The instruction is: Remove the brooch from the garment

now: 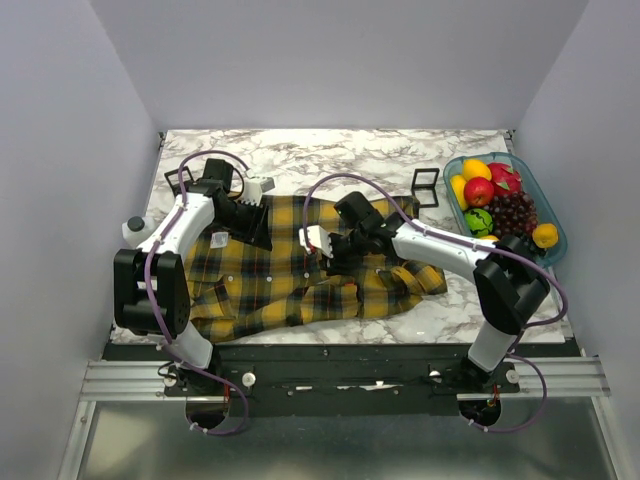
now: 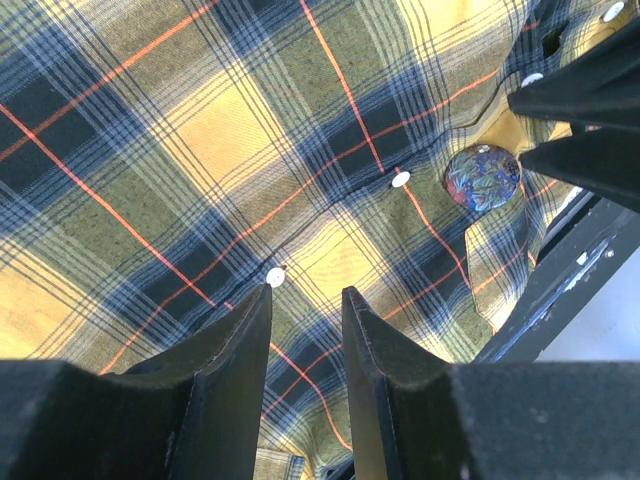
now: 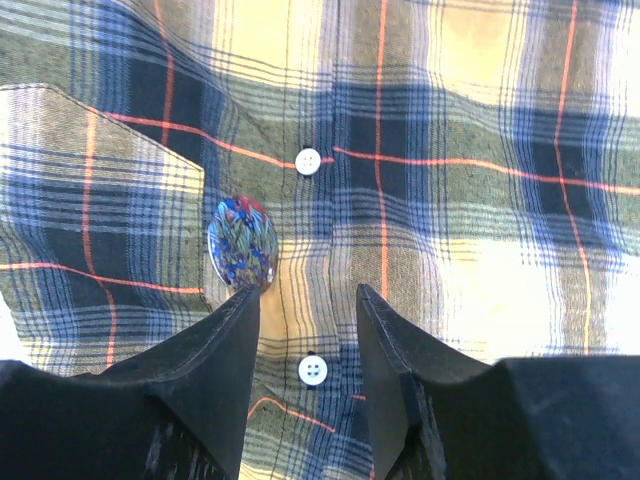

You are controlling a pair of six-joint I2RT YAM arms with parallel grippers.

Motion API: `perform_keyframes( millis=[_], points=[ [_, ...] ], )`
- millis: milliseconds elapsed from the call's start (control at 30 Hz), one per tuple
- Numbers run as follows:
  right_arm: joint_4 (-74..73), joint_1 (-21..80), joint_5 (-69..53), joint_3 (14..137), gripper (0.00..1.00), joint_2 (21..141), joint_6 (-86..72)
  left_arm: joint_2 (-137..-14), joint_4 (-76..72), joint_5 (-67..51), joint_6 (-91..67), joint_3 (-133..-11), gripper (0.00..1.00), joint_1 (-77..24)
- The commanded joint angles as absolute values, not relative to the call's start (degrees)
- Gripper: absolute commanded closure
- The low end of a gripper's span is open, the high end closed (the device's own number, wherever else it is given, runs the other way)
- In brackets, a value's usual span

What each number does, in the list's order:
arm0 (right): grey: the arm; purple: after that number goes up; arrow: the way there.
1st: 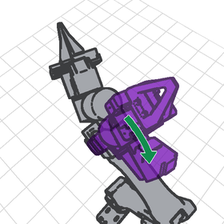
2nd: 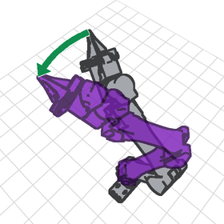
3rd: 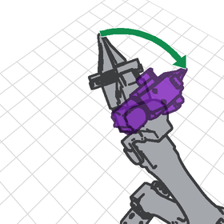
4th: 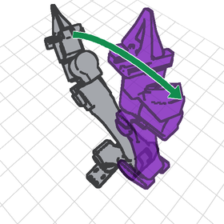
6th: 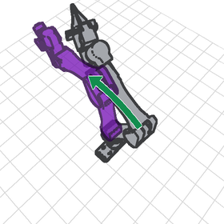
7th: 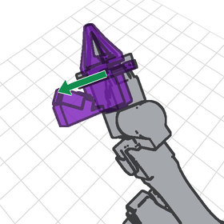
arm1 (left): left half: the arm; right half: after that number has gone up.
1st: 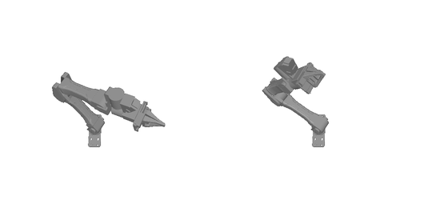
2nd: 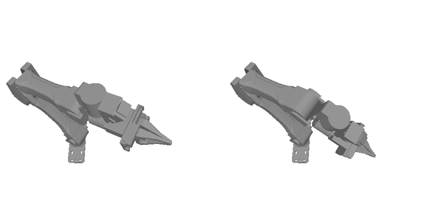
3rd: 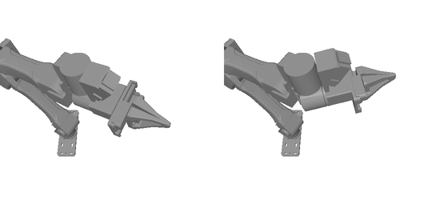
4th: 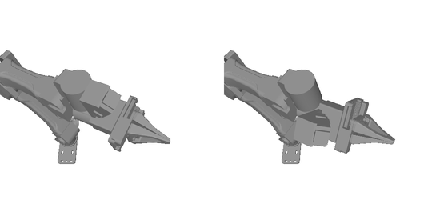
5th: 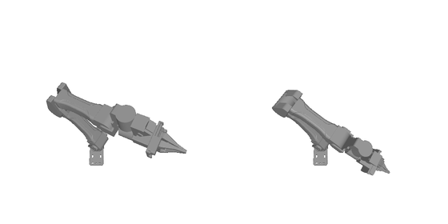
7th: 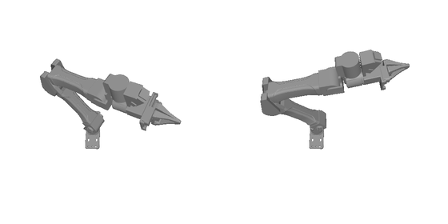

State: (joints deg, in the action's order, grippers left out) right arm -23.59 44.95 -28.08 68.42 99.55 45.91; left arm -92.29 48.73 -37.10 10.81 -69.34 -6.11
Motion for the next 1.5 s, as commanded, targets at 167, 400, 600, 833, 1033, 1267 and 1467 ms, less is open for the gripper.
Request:
perform_keyframes(
  millis=[167,400,600,833,1033,1267,1467],
  points=[
    [-28.5,45.6,-33.2,70.9,0.51,101.1,52.6,-92.5,49.3,-36.9,10.9,-71.2,0.58,-5.7],
    [-31.5,45.5,-35.1,70.4,0.51,101.4,58.7,-93.1,49.0,-37.3,10.8,-70.8,0.58,-5.7],
    [-24.4,46.9,-31.4,69.9,0.55,102.2,55.1,-93.1,49.2,-37.3,10.9,-71.5,0.58,-5.7],
    [-22.7,47.8,-31.5,70.7,0.6,103.4,54.2,-93.3,49.0,-38.8,10.8,-71.4,0.58,-5.7],
    [-24.1,47.8,-31.3,70.4,1.0,102.7,53.6,-93.5,47.9,-43.7,11.7,-70.5,0.58,-5.7],
    [-18.0,45.4,-32.9,68.6,0.99,94.4,38.2,-84.2,31.6,-51.9,8.3,-61.5,0.58,-7.5],
    [-15.4,44.3,-37.0,71.8,1.0,91.8,21.5,-83.7,23.8,-55.5,4.3,-60.6,0.58,-11.1]
  ],
)
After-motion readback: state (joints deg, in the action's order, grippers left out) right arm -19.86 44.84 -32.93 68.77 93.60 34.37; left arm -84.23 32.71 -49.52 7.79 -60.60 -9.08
